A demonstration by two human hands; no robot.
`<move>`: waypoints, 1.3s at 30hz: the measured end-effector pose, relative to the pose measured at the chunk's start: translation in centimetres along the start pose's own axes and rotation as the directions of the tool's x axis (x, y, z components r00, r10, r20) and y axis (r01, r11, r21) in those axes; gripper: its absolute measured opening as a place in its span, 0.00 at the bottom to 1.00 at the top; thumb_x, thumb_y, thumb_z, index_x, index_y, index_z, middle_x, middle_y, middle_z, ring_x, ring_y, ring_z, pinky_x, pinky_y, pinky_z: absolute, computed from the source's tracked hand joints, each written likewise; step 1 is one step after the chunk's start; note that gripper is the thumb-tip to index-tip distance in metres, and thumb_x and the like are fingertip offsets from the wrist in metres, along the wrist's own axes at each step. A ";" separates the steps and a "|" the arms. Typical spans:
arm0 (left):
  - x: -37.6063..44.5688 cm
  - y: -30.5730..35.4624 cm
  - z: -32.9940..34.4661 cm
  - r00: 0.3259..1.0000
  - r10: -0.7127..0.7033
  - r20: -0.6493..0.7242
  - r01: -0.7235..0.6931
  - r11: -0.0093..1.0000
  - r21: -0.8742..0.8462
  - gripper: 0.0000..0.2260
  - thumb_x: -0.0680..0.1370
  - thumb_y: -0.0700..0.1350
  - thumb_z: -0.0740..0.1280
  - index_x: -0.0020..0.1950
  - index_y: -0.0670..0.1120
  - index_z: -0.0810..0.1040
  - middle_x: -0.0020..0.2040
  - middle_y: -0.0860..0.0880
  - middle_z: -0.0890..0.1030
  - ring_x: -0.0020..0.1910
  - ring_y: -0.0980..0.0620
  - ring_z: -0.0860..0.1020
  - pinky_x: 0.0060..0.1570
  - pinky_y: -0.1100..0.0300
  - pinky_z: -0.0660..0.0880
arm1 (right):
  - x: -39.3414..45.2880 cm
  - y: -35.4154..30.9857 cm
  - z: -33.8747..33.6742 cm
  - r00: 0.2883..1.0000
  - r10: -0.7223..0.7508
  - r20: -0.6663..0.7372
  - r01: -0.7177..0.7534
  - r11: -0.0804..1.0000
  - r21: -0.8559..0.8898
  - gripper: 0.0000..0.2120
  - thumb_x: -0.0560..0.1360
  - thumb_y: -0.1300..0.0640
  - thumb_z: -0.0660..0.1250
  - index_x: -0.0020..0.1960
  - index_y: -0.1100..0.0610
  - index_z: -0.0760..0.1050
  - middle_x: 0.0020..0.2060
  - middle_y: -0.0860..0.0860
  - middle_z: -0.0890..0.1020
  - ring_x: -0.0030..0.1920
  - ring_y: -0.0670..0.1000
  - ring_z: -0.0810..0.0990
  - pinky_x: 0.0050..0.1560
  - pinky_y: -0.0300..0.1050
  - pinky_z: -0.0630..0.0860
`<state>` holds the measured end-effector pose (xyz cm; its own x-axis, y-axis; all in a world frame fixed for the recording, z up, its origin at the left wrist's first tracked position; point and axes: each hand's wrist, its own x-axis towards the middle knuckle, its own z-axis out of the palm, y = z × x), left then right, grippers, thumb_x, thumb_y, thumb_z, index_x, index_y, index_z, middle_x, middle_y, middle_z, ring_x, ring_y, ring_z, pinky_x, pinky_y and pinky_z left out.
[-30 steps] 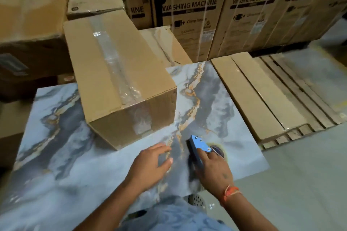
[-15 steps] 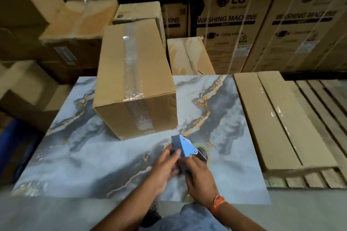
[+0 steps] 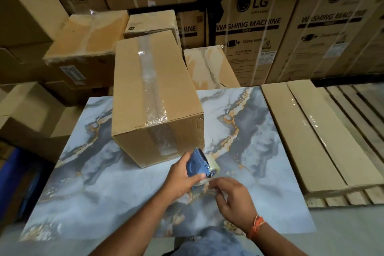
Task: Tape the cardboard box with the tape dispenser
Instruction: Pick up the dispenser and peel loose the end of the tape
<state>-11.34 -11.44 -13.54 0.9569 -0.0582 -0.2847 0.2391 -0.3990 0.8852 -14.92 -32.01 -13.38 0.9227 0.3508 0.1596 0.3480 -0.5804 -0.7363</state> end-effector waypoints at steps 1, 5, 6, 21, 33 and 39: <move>0.1 -0.4 -0.3 1.000 0.014 0.017 -0.014 1.000 0.007 0.31 0.71 0.47 0.80 0.69 0.60 0.69 0.64 0.64 0.77 0.63 0.64 0.76 0.62 0.69 0.72 | 0.2 0.1 -0.1 0.998 0.057 -0.037 -0.056 0.998 0.021 0.16 0.68 0.64 0.64 0.51 0.50 0.82 0.45 0.46 0.86 0.46 0.47 0.82 0.49 0.47 0.80; 0.5 -2.5 -1.0 0.996 0.047 0.072 -0.049 0.999 0.024 0.34 0.69 0.49 0.80 0.69 0.69 0.69 0.69 0.62 0.76 0.68 0.62 0.75 0.68 0.59 0.72 | 2.4 -0.5 -0.5 0.968 0.209 -0.139 -0.192 0.973 0.127 0.13 0.73 0.62 0.65 0.52 0.51 0.83 0.47 0.43 0.85 0.46 0.42 0.82 0.45 0.38 0.79; 0.4 -2.8 -1.0 0.995 0.049 0.082 -0.052 0.998 0.025 0.33 0.69 0.49 0.80 0.67 0.70 0.69 0.67 0.63 0.76 0.67 0.64 0.75 0.67 0.59 0.73 | 2.9 -0.7 -0.6 0.960 0.242 -0.142 -0.218 0.962 0.166 0.13 0.74 0.65 0.66 0.52 0.51 0.83 0.47 0.42 0.85 0.45 0.42 0.82 0.43 0.37 0.79; -0.1 -1.5 1.7 0.999 0.043 -0.016 -0.041 0.995 0.091 0.36 0.67 0.56 0.80 0.72 0.58 0.70 0.67 0.53 0.79 0.66 0.53 0.78 0.67 0.48 0.76 | 4.9 1.9 -3.7 0.947 0.259 0.191 -0.308 0.898 0.313 0.14 0.74 0.61 0.69 0.58 0.53 0.81 0.47 0.48 0.86 0.46 0.45 0.84 0.48 0.45 0.83; -0.2 0.8 4.4 0.991 0.098 -0.095 -0.071 0.966 0.249 0.32 0.70 0.42 0.80 0.69 0.58 0.72 0.64 0.52 0.80 0.61 0.54 0.79 0.59 0.66 0.74 | 5.6 3.5 -5.6 0.916 0.241 0.322 -0.339 0.894 0.294 0.12 0.76 0.47 0.69 0.42 0.53 0.85 0.34 0.48 0.85 0.34 0.43 0.80 0.41 0.45 0.77; -0.3 1.2 4.9 0.987 0.115 -0.113 -0.074 0.946 0.317 0.30 0.70 0.40 0.80 0.68 0.54 0.73 0.60 0.53 0.80 0.57 0.55 0.78 0.54 0.74 0.71 | 5.9 5.3 -5.8 0.901 0.315 0.298 -0.413 0.832 0.371 0.22 0.76 0.54 0.71 0.33 0.71 0.75 0.22 0.51 0.65 0.26 0.48 0.63 0.31 0.40 0.66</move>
<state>-12.15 -16.41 -14.22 0.9905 -0.0003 -0.1377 0.1029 -0.6628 0.7417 -6.65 -37.24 -12.49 0.8918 0.3525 -0.2837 -0.1529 -0.3554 -0.9221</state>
